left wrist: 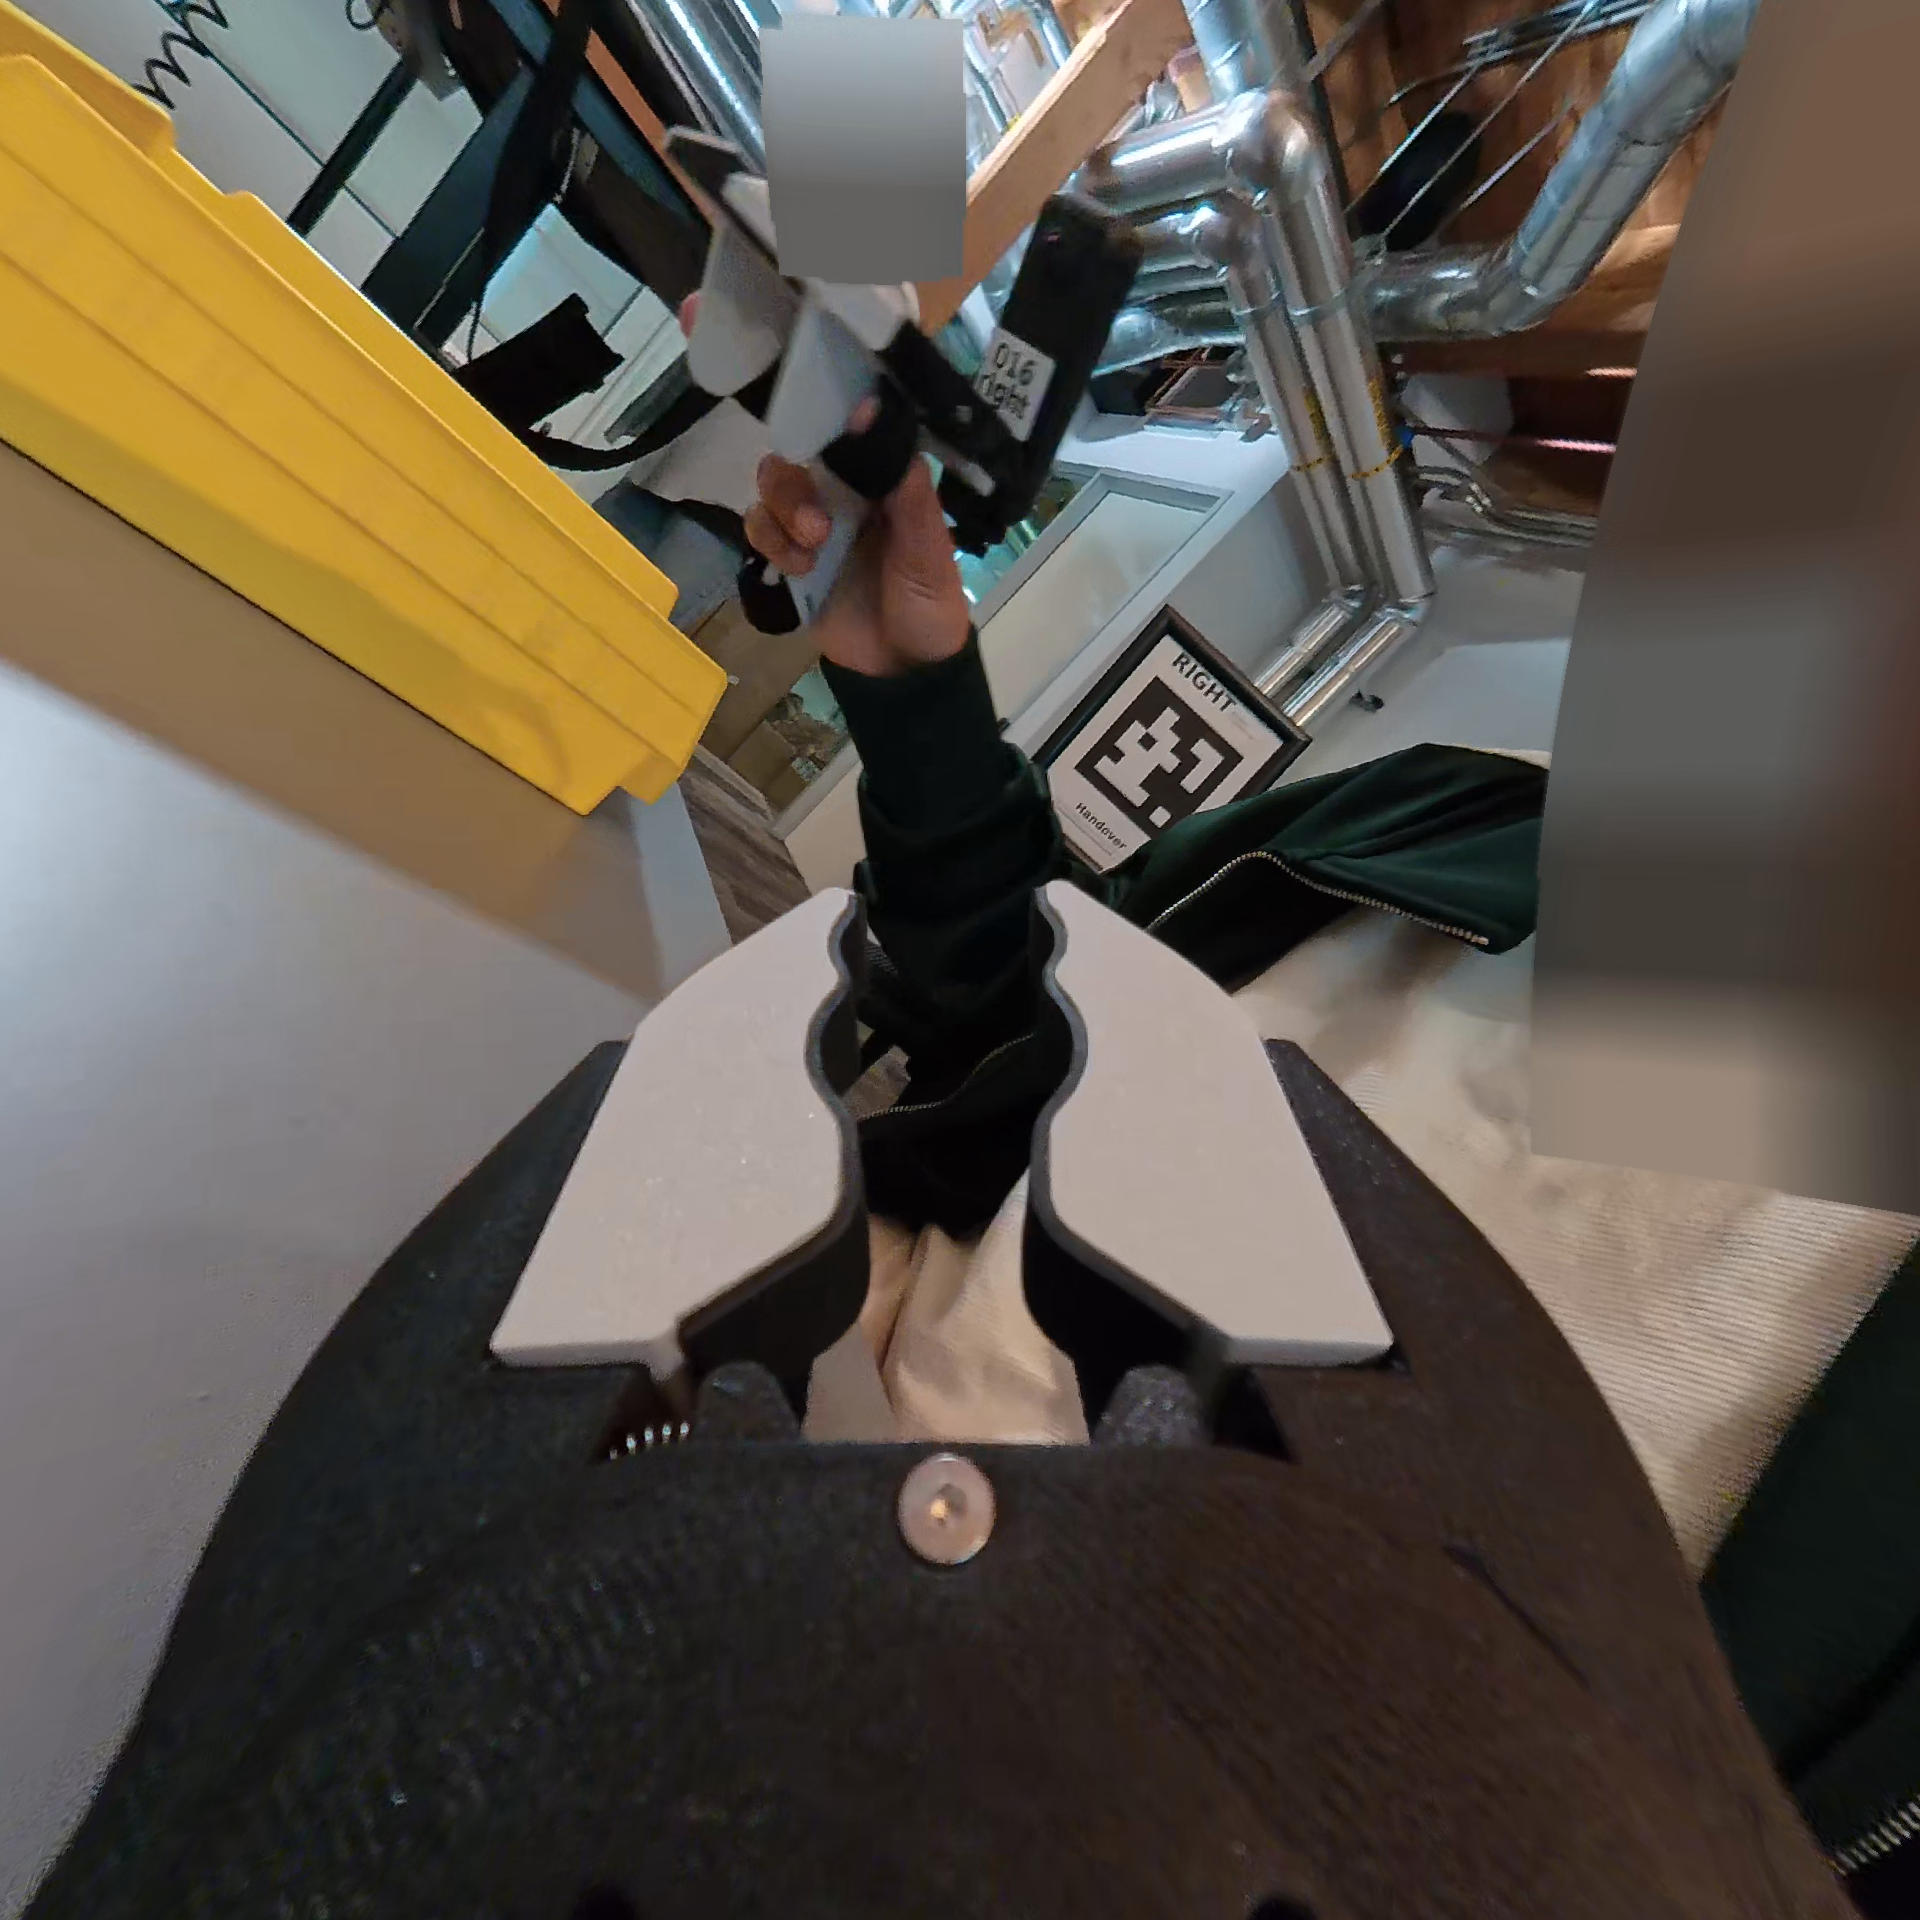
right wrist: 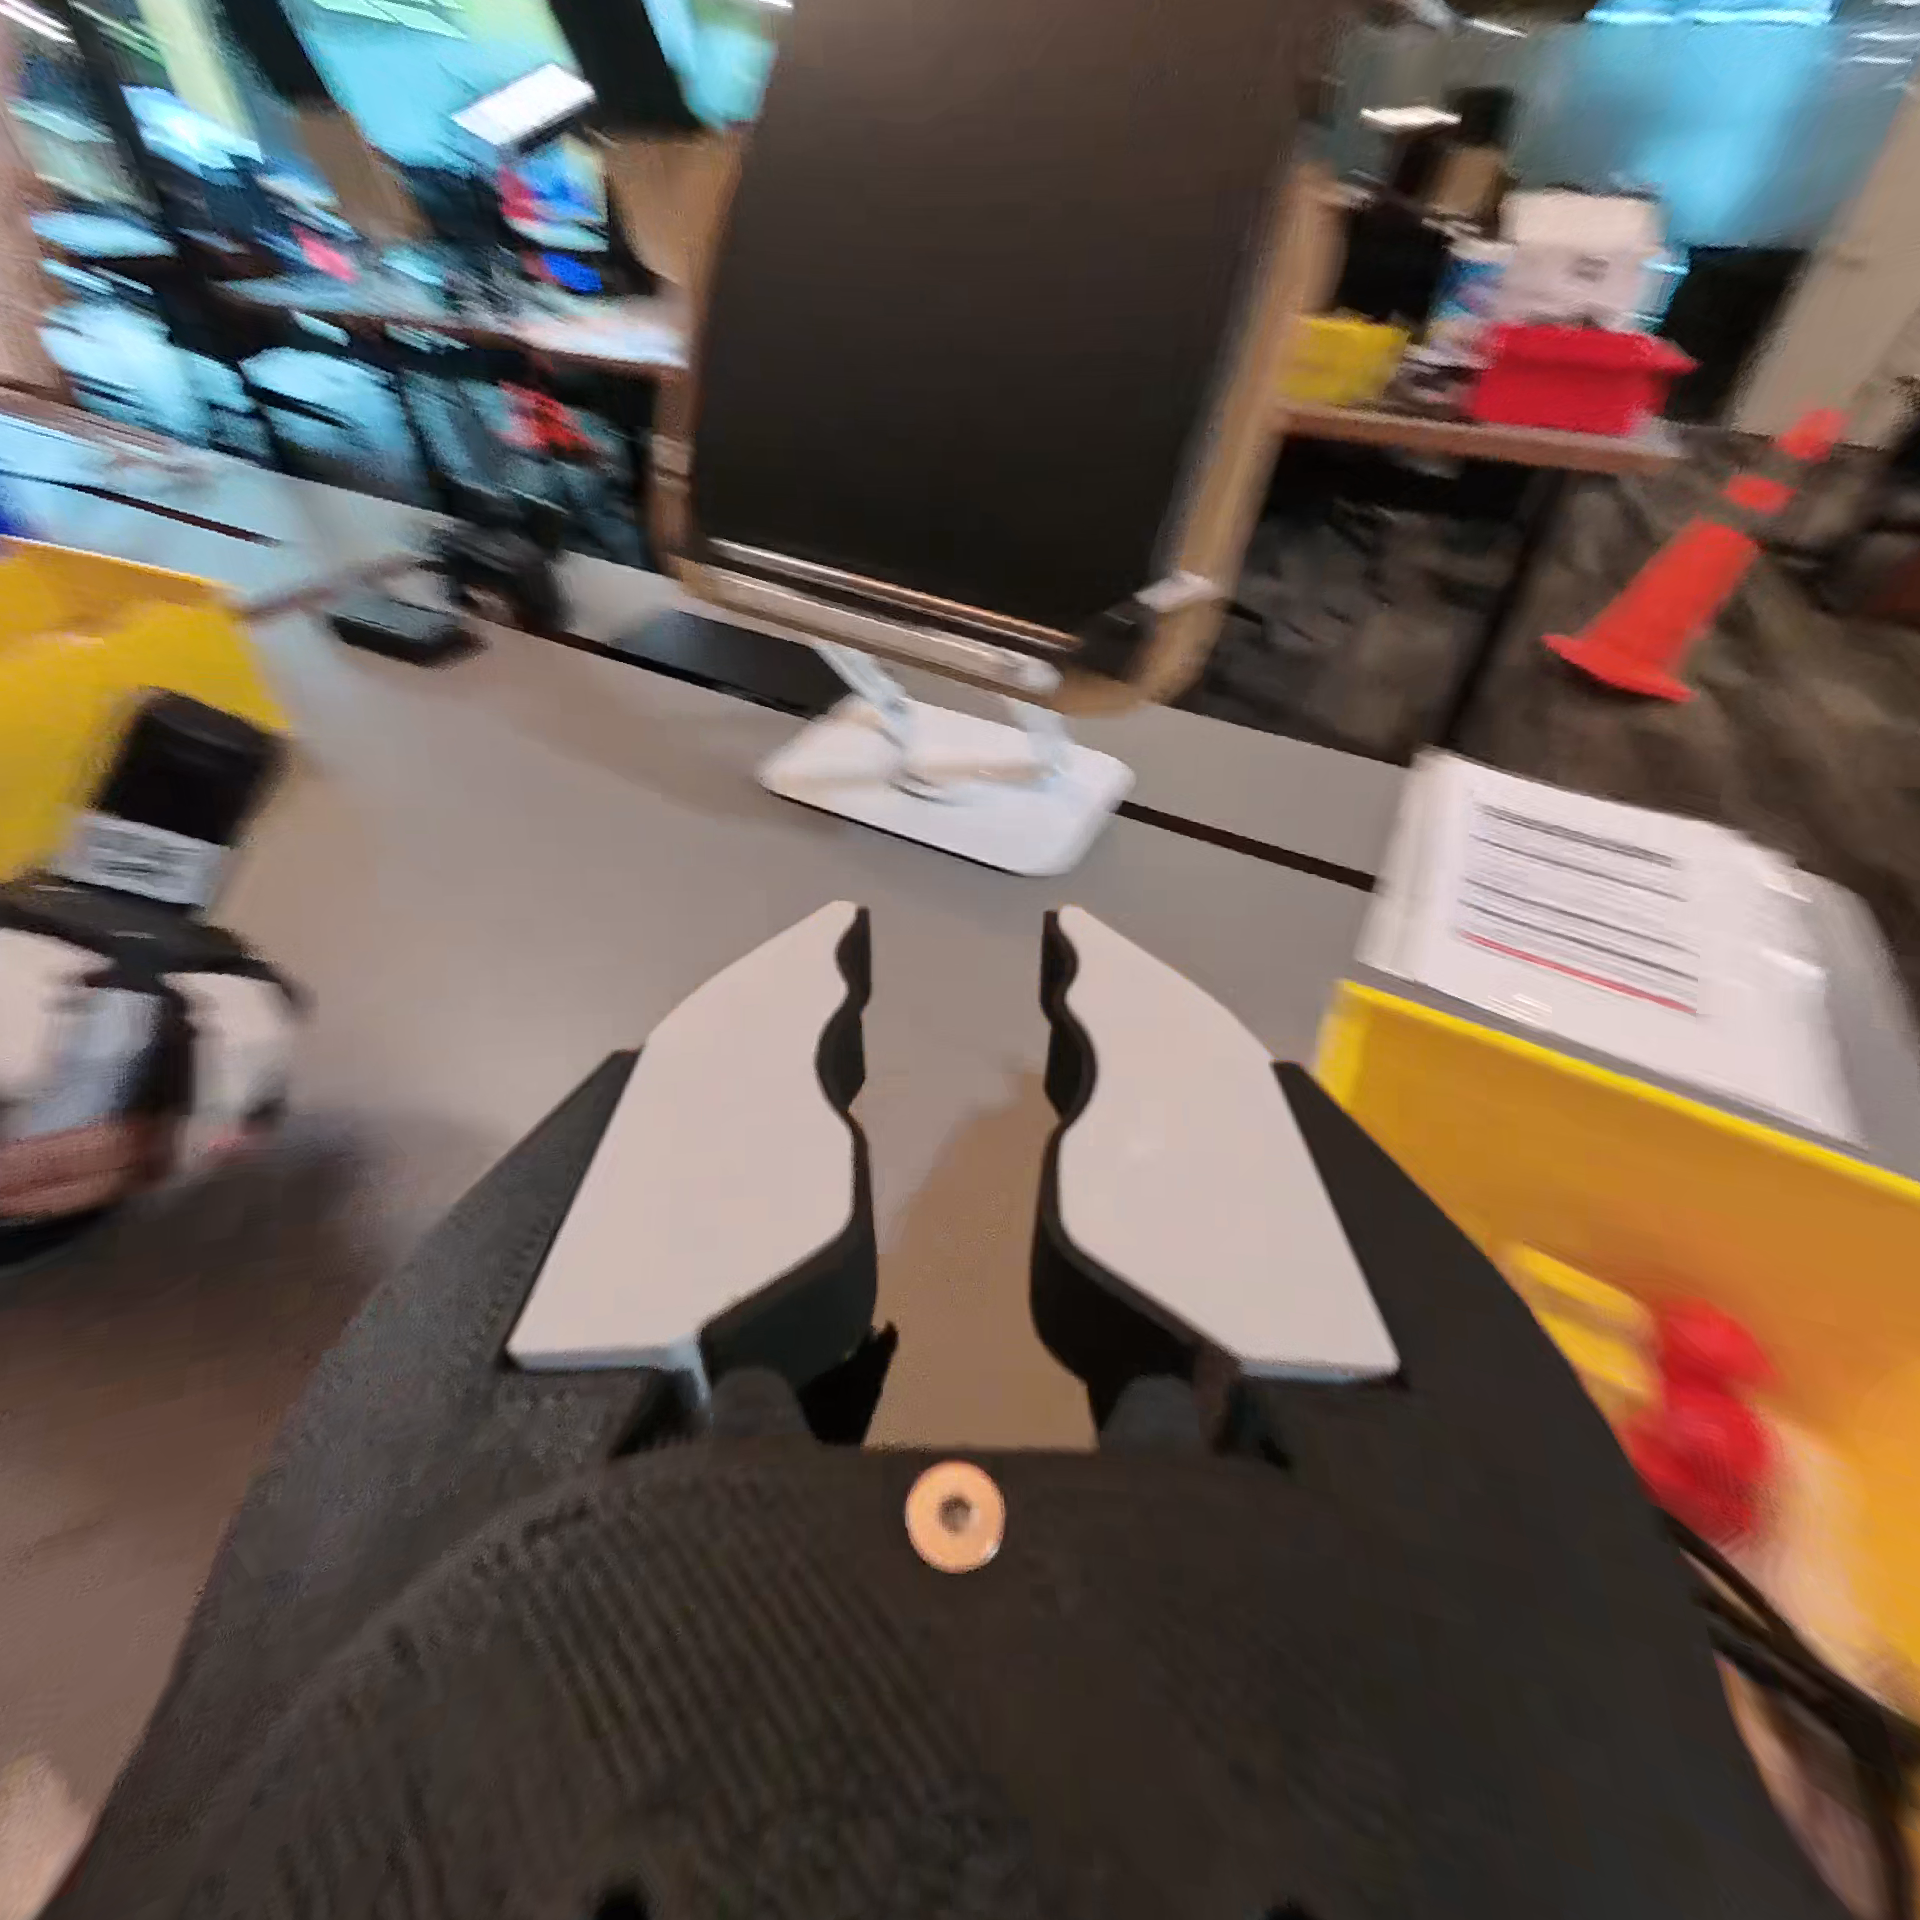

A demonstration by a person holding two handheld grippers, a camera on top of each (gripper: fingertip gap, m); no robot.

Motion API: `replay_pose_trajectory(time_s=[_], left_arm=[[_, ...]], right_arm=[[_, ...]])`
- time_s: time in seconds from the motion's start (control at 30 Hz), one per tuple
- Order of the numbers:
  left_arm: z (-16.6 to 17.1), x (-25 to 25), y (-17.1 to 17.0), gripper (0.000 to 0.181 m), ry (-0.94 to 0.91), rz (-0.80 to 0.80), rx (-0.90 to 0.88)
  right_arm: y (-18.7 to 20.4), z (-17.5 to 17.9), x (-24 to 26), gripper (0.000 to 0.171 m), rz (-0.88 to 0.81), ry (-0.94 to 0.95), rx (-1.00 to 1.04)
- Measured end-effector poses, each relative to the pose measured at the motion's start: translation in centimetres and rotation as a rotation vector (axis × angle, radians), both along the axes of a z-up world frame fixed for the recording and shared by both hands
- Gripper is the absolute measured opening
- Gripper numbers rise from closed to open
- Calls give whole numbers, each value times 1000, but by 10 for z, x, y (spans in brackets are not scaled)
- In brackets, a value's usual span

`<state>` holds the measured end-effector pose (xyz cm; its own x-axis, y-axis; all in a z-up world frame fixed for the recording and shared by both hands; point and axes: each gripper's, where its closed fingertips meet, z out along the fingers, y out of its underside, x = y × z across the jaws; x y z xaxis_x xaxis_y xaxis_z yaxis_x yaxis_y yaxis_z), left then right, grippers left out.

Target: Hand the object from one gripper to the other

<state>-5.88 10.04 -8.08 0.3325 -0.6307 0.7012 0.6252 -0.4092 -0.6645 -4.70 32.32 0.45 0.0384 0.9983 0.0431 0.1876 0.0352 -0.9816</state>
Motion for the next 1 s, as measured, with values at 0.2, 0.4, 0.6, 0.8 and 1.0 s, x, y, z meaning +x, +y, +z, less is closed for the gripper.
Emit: replay_pose_trajectory(time_s=[0.2,0.4,0.6,0.8,1.0], left_arm=[[-6,-1,5,23,92,63,-15],[-12,-5,-3,15,157,152,-29],[-26,-13,-29,16,380,324,-67],[-33,-30,-59,20,454,489,-113],[3,-78,-114,22,550,778,-92]], right_arm=[[-139,-43,-41,17,440,15,-217],[-217,-91,-53,0,662,-7,-173],[-238,-109,-77,0,758,-55,-95],[-261,-112,-102,3,863,-85,-240],[-290,-112,-112,5,963,-104,-304]])
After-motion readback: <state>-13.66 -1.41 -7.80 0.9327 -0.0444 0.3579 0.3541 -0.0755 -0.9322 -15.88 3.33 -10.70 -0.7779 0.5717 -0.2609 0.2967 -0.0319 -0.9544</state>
